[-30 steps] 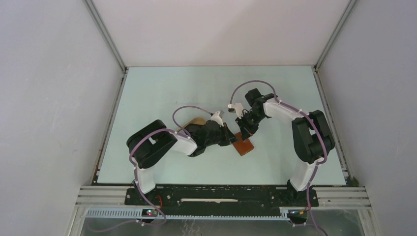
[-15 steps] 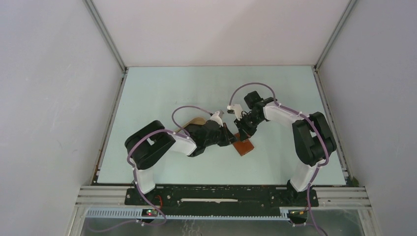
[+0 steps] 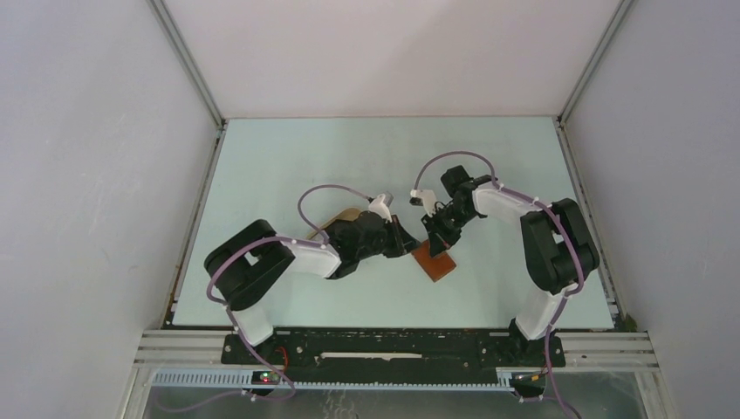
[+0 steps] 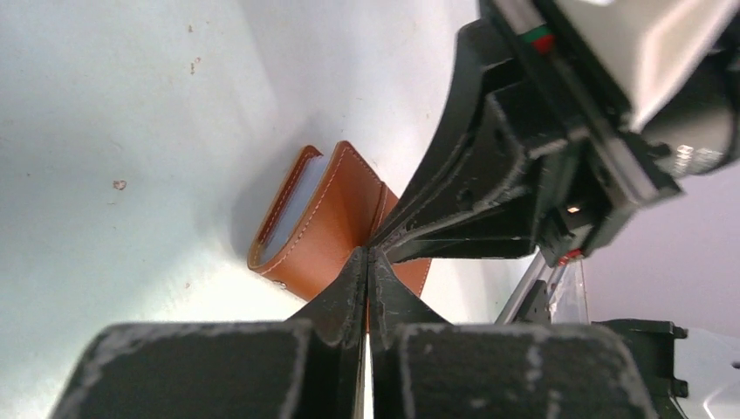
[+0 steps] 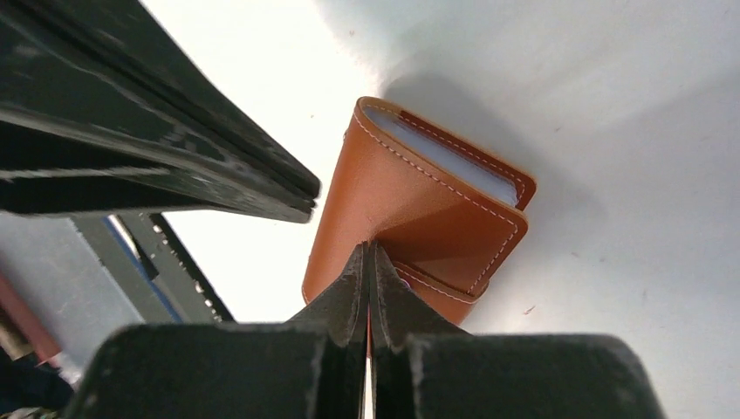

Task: Put the credit cards into the card holder
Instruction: Close the card holder at the center of the board.

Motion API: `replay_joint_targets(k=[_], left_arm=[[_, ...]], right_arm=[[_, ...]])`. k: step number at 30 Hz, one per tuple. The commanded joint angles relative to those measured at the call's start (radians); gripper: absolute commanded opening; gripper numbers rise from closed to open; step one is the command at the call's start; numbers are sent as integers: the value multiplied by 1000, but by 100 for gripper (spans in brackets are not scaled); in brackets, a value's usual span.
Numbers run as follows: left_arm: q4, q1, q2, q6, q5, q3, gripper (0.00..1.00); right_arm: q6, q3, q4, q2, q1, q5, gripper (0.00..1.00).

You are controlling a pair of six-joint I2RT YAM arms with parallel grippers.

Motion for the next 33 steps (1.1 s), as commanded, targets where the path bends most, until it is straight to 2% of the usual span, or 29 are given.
replay_joint_targets(k=[1,6,18,24,27,33], left_arm=[[23,4,-85,32,-9,-34,3],[31,4,-124,32,-1,-64,3],[31,-23,-172,31,-14,-88,2],[10,-34,-200,41,-23,-89,2],[11,-44,-197,44,-22,-82,3],[41,-54,-184,45,-6,-81,4]], right_arm=[[-48,-9,-118,55,-49,-48,0],[-94,14,-173,122,-115,-150,0],[-100,46,-235,224,-191,-278,0],[-46,50,-212,235,-205,-289,0],[-71,56,-221,234,-197,-284,0],[-176,91,-286,162,-162,-365,19]])
